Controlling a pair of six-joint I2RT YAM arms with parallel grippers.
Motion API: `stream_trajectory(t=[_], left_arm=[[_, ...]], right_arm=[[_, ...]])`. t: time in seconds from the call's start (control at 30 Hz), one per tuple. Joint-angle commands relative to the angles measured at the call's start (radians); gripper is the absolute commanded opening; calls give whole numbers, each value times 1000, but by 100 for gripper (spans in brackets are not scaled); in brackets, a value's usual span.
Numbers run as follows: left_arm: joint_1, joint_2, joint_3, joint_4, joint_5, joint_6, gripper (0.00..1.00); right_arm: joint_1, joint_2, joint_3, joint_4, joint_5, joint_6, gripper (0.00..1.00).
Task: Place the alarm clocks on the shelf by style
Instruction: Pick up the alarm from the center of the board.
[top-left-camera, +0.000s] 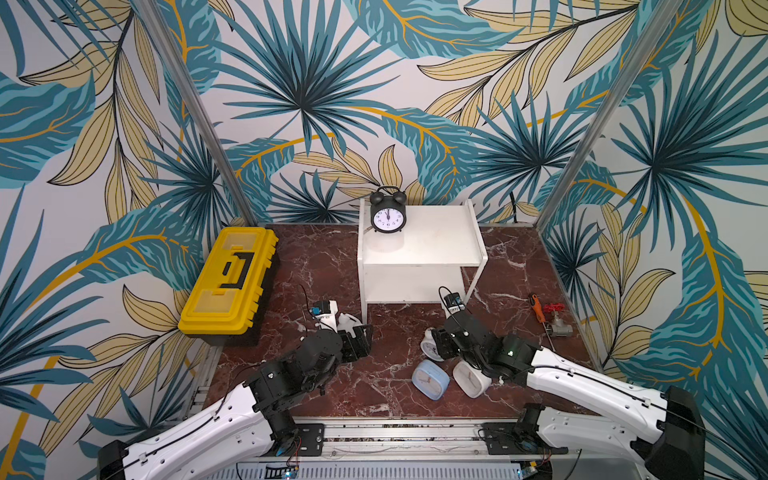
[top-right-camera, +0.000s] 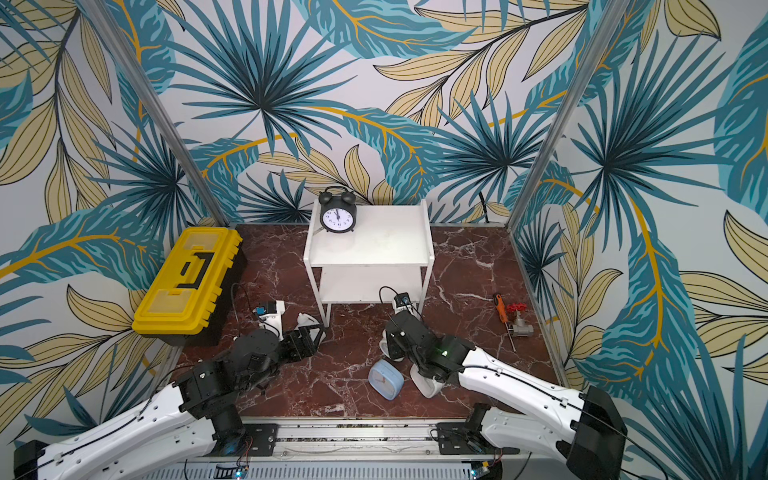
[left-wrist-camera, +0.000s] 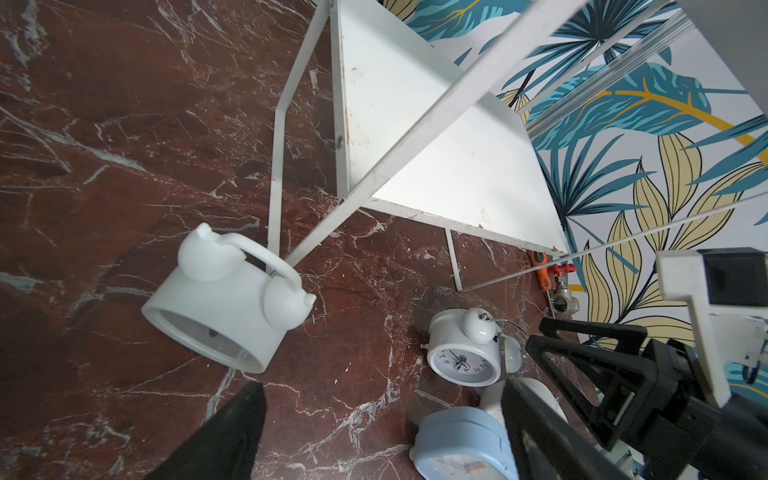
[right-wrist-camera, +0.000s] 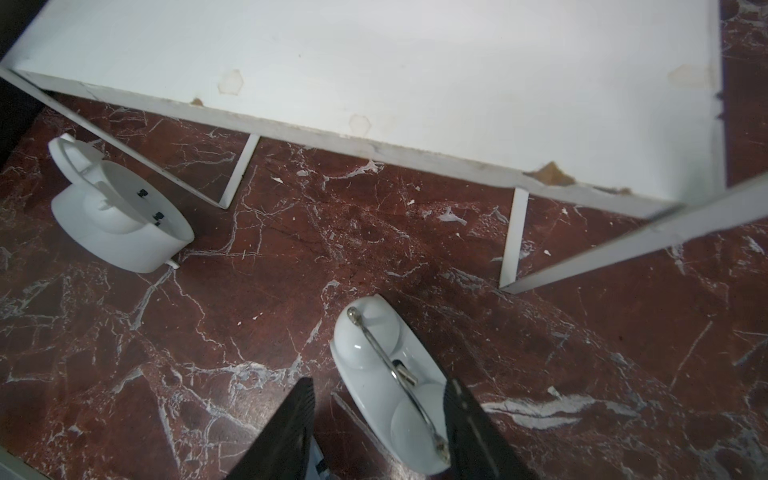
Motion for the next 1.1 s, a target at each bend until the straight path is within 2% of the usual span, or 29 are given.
stream_trajectory(t=[0.0,0.47,0.57,0.63,0.8,0.83,1.07], left_arm=[[4,-8,-38,35,5,18,92],[6,-8,-51,47,24,21,91],[6,-10,-56,50,24,19,90],[5,-10,-57,50,22,17,90],[8,-15,-57,42,16,17,89],[8,-16,-57,42,16,18,89],[9,-16,-57,41,15,19,89]], right_arm=[[-4,8,-31,17,-31,10,48],[-10,15,-52,28,-21,3,45],[-12,17,-52,26,-19,1,39],[-11,15,-49,22,-15,2,31],[-12,9,-52,19,-3,-1,26],[-12,13,-52,20,-7,-1,21],[-11,49,-49,29,-15,-4,16]])
